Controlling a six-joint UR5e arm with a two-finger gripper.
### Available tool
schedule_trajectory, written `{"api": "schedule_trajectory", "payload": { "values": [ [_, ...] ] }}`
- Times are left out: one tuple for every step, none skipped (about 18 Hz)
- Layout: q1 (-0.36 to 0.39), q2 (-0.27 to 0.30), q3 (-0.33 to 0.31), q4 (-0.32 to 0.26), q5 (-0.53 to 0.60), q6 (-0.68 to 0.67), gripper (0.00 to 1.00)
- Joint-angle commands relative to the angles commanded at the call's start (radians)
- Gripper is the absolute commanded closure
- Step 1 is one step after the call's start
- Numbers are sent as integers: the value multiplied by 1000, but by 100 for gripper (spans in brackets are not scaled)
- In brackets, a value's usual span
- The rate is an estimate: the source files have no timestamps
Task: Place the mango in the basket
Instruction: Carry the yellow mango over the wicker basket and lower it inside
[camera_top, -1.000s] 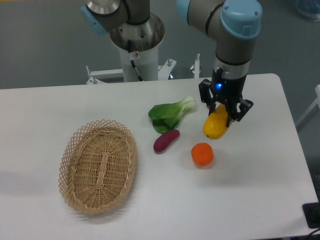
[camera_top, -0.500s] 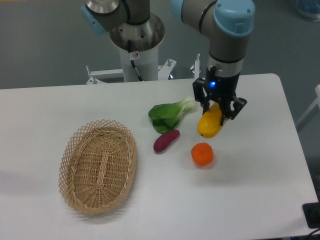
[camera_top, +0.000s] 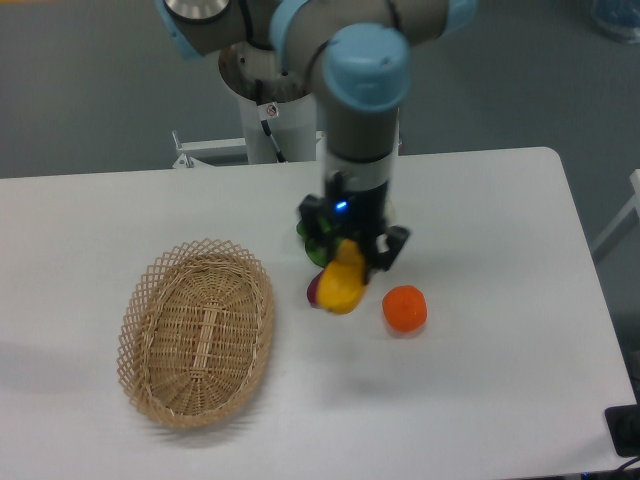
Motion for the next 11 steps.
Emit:
{"api": "schedule_trajectory", "payload": {
  "values": [
    [-35, -25, -2, 43, 0, -37, 49],
    [-69, -52, 0, 83, 2, -78, 49],
    [-98, -74, -3, 112, 5, -121, 49],
    [-121, -94, -3, 123, 9, -160, 49],
    [-138, -106, -3, 125, 9, -190, 49],
    [-154, -115, -6, 126, 9, -203, 49],
    [-166, -123, -9, 125, 9, -204, 49],
    [-175, -132, -18, 125, 9, -206, 49],
    [-180, -147, -31, 129, 9, -203, 49],
    [-183, -166, -40, 137, 11, -204, 49],
    [-189, -173, -47, 143, 12, -204, 49]
  ]
}}
